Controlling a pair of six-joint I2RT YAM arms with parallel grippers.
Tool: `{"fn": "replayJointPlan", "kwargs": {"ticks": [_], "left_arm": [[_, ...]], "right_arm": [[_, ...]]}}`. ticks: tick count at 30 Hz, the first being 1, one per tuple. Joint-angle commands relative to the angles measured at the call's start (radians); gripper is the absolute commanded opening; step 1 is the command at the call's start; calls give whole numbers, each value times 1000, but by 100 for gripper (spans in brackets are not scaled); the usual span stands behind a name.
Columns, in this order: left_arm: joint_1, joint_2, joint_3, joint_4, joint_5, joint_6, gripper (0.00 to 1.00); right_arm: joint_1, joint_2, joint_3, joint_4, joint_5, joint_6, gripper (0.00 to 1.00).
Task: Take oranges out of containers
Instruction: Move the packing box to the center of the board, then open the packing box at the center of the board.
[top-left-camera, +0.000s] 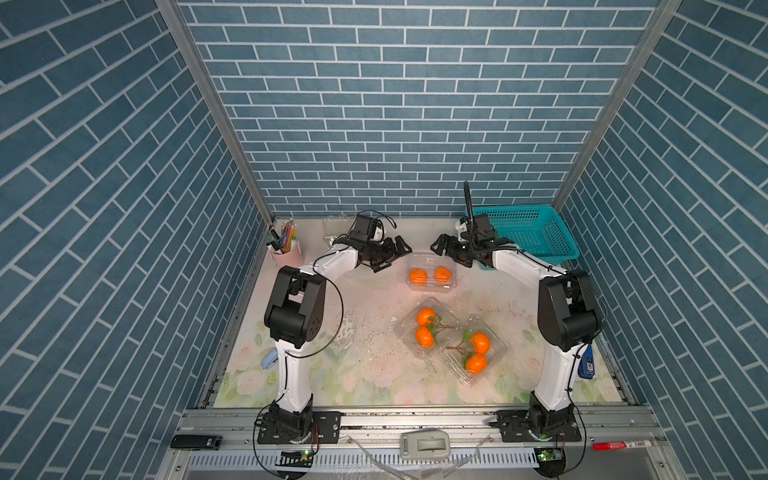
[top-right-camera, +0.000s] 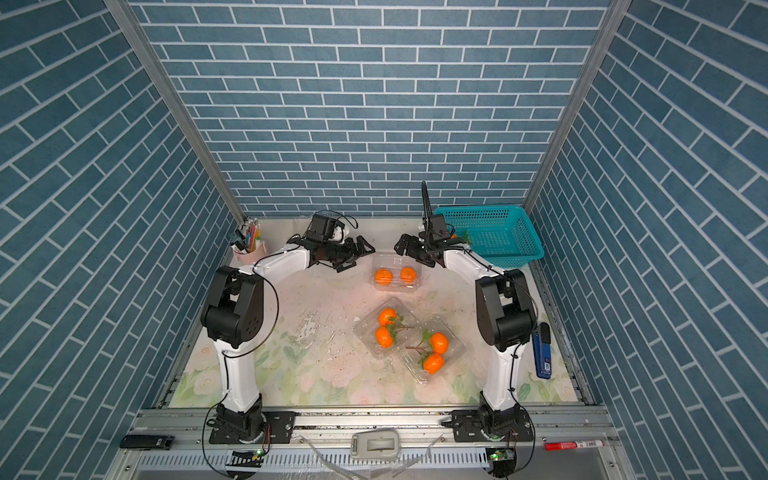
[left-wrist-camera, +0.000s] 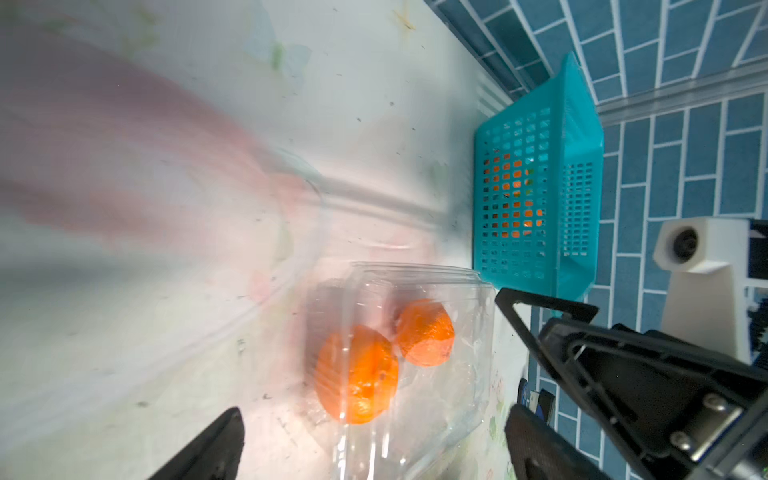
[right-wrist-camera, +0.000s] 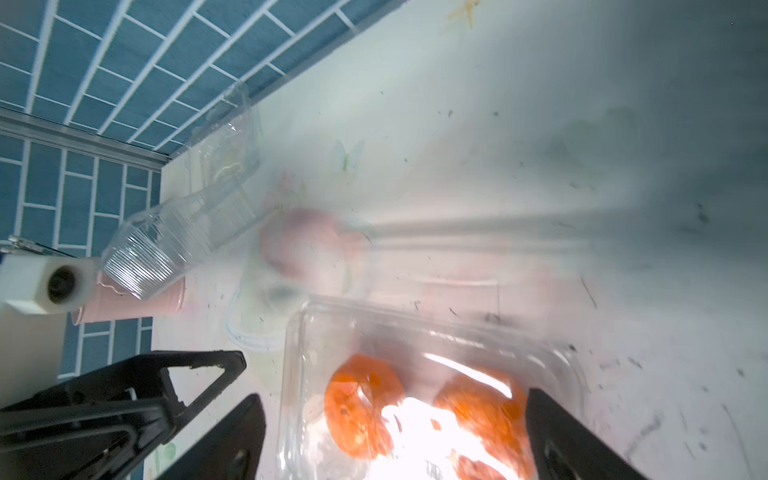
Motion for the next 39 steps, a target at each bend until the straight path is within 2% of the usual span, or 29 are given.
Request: {"fn": "replayJointPlan", "kwargs": {"ticks": [1, 4, 6, 12, 19, 24, 32, 39], "left_arm": [[14, -1, 85, -167, -38, 61, 99], [20, -17, 147, -321, -104, 137, 99], [20, -42, 135, -354, -121, 164, 99], [19, -78, 11, -241, -68, 77, 99], [-29, 47, 119, -247, -61, 57, 99], [-54, 132, 223, -257, -50, 52, 99], [-38, 224, 389, -336, -51, 100, 99], [-15, 218, 376, -351, -47, 137, 99]], "right_arm": [[4, 12, 83, -67, -27, -19, 97], [3, -51, 39, -88, 11, -44, 97], [0, -101, -16, -91, 44, -63, 98], [2, -143, -149, -70, 46, -78, 98], [12, -120, -216, -1, 6, -26, 97], [46, -94, -175, 22, -11, 15, 96], [69, -27, -52, 16, -41, 89, 95], [3, -89, -135, 32, -58, 87, 96]]}}
